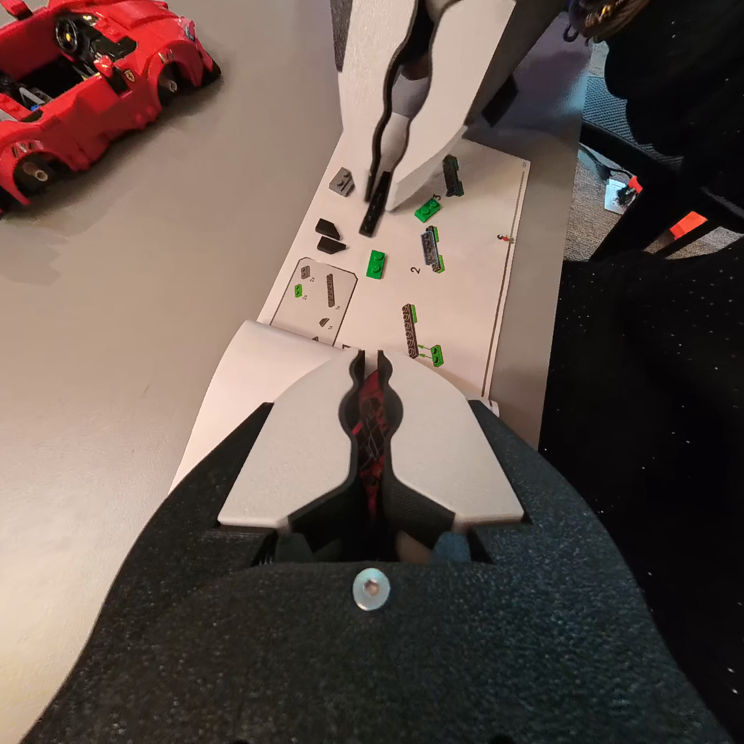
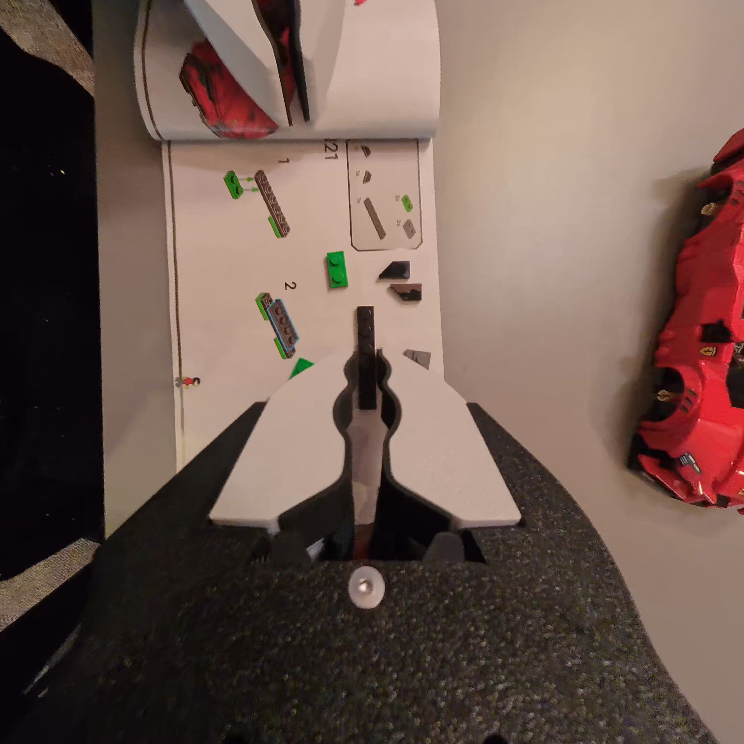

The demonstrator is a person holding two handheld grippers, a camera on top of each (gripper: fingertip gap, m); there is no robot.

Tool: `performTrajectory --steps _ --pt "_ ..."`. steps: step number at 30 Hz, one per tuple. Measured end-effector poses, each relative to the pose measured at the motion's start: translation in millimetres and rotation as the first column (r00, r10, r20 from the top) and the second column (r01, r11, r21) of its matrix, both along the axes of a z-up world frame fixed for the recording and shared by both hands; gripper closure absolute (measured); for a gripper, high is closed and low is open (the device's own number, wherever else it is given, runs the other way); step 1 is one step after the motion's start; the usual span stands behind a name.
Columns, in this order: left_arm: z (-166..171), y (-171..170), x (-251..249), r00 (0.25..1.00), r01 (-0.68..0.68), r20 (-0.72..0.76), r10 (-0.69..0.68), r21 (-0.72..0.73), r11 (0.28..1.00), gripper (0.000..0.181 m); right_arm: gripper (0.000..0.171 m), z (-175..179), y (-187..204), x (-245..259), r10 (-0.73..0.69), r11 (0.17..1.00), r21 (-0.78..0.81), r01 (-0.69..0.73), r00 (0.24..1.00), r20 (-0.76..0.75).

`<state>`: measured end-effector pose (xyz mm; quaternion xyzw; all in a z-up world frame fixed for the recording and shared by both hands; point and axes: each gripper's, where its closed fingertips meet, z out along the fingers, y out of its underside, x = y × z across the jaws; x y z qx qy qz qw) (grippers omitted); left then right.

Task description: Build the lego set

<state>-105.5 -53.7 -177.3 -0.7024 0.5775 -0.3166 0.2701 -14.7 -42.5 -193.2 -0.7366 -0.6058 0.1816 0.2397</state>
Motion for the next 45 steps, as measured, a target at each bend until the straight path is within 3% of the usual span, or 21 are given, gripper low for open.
performTrajectory --steps 7,28,45 --pt "2 -2 2 1.000 0.018 0.022 -0.018 -0.001 1.000 0.175 0.163 12 -5 -14 0.077 0.997 0.032 -0.075 0.994 -0.075" --pt "9 0 12 0.999 0.029 0.032 -0.031 0.061 0.998 0.174 0.163 5 -6 -27 0.112 0.993 0.028 -0.112 0.993 -0.022" --pt "3 0 52 0.976 0.213 -0.088 -0.199 0.205 0.955 0.173 0.163 3 -7 -28 0.113 0.993 0.025 -0.112 0.993 -0.023"
